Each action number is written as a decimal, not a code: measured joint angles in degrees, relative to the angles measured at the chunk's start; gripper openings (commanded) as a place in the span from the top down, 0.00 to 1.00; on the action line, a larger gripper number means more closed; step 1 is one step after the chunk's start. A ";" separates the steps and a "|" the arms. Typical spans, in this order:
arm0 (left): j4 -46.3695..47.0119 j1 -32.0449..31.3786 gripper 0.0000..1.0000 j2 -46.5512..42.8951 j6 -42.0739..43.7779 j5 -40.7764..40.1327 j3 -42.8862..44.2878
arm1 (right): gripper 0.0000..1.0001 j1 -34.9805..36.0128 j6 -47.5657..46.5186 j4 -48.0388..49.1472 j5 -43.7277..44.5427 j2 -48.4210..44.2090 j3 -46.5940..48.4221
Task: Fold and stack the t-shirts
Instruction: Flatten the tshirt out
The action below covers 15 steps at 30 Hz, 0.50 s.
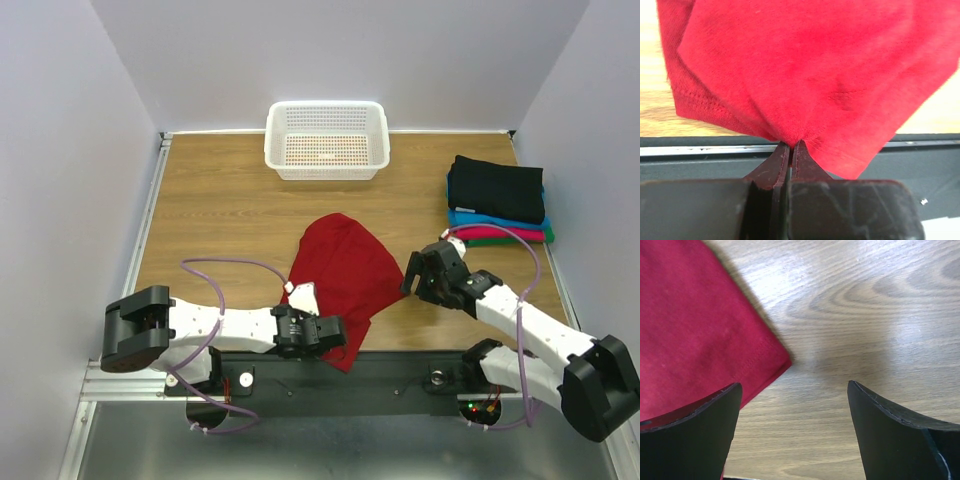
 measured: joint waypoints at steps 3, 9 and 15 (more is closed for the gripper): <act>0.07 0.00 0.99 -0.07 1.20 -0.07 0.81 | 0.12 0.02 0.00 0.02 0.28 1.20 0.00; 0.68 0.00 0.99 -1.75 3.15 0.37 0.98 | 0.20 0.00 -0.02 1.86 1.70 6.10 0.02; 1.49 0.00 0.99 -4.59 3.65 0.48 0.90 | 0.35 0.02 -1.01 4.13 1.20 10.45 1.49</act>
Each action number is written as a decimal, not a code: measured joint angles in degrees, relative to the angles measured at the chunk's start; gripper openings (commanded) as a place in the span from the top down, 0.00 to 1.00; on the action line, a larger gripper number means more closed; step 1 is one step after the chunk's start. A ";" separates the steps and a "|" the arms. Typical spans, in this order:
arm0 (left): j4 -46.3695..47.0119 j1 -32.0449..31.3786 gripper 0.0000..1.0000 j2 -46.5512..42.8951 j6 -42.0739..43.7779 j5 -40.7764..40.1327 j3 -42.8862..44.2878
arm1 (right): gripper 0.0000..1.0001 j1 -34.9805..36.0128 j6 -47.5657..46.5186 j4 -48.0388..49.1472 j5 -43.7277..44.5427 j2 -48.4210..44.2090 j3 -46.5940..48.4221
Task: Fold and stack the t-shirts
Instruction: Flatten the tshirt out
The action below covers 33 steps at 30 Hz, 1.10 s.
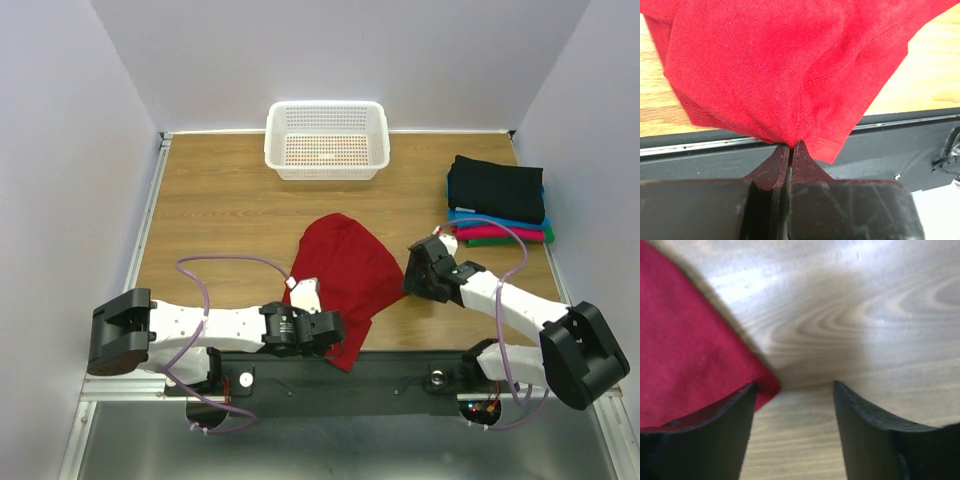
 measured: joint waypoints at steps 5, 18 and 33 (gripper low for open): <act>0.07 0.02 0.99 -0.87 0.20 -0.24 -0.02 | 0.46 -0.07 -1.68 3.52 0.02 3.21 0.92; 0.09 1.51 0.99 -4.76 0.50 -1.55 -0.66 | 0.55 -0.20 -2.21 16.00 -9.38 5.44 -0.52; -4.70 2.23 0.99 -6.58 1.66 -4.57 1.16 | 1.00 -0.11 -3.50 8.07 -9.79 -1.05 1.64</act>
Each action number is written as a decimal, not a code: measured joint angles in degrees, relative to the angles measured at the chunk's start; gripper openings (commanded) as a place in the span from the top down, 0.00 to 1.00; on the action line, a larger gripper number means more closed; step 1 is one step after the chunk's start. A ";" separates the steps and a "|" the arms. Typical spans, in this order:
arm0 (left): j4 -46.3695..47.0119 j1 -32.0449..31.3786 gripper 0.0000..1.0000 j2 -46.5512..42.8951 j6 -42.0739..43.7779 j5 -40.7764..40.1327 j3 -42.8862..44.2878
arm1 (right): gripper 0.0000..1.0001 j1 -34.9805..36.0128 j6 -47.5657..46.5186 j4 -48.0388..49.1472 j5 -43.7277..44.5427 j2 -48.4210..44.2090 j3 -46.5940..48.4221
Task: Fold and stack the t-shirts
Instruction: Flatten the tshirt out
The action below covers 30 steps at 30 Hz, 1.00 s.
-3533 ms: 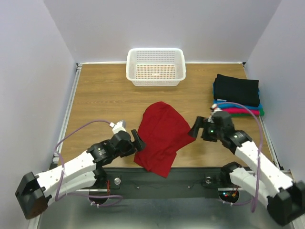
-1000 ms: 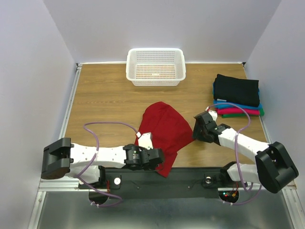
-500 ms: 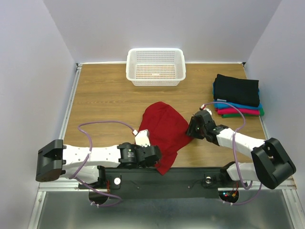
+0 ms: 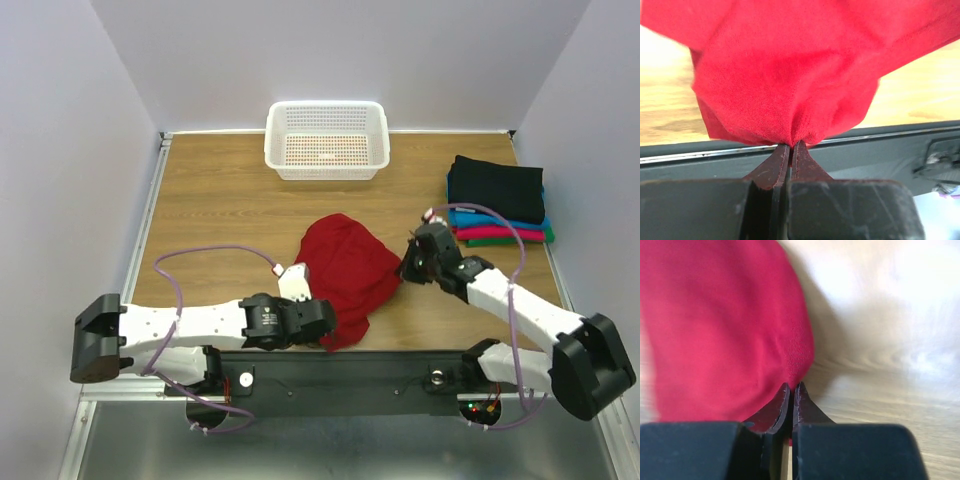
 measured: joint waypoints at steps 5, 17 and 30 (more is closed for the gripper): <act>-7.39 0.07 0.98 -2.86 2.01 -6.45 11.02 | 1.00 0.00 -3.61 -7.54 4.09 -7.85 17.09; -14.10 0.13 1.00 -12.72 14.10 -20.87 33.59 | 1.00 0.04 -8.66 -12.04 7.63 -16.09 44.96; -5.95 0.11 1.00 -18.71 33.31 -19.15 46.07 | 1.00 0.46 -11.50 -18.67 2.16 -12.87 64.52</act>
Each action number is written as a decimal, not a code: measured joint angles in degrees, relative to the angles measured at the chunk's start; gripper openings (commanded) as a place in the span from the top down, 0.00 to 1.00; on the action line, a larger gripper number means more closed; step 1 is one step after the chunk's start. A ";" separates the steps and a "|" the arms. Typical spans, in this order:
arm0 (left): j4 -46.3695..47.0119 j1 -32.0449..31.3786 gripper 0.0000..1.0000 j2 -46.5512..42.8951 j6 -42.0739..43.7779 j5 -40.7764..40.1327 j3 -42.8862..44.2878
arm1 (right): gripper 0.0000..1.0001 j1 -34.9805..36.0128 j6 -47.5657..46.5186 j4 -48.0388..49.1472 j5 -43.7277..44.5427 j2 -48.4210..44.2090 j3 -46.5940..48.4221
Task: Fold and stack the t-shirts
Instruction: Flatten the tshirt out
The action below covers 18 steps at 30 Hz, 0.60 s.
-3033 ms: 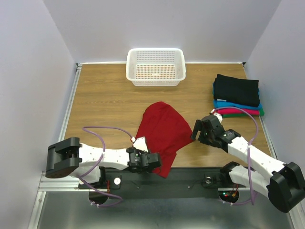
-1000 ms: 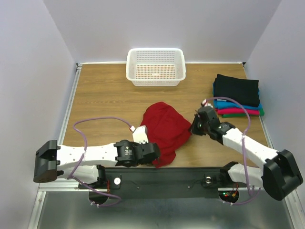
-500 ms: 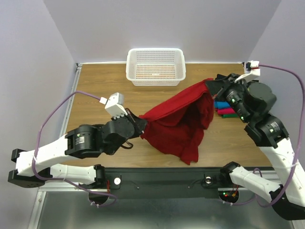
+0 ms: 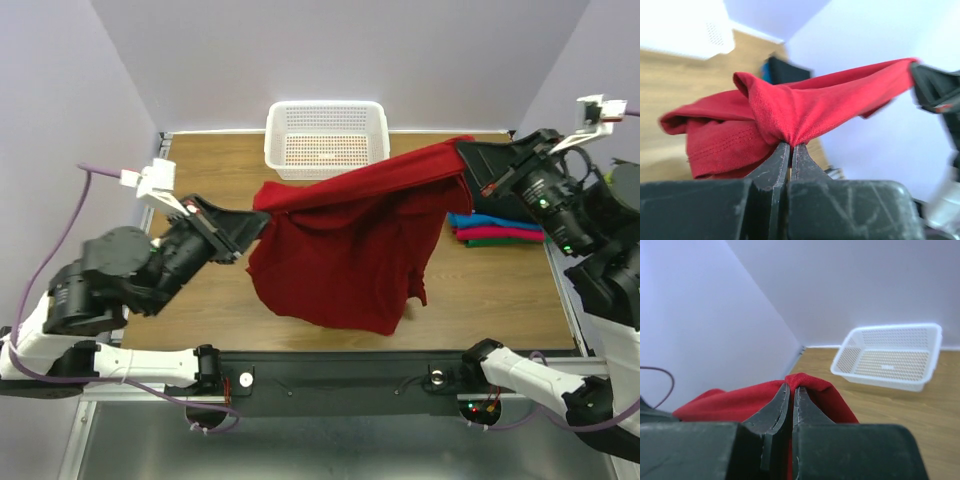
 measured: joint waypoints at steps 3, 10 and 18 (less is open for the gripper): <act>1.49 0.00 1.00 0.48 4.17 2.16 4.76 | 1.00 0.02 -0.15 -0.24 -3.26 0.63 5.09; 1.97 0.00 1.00 3.08 7.78 4.42 10.45 | 1.00 0.26 -0.11 -1.55 -8.87 -1.27 10.75; 2.01 -0.11 1.00 5.46 7.56 -1.99 8.33 | 0.99 0.26 -0.20 -1.42 -7.96 -1.49 10.93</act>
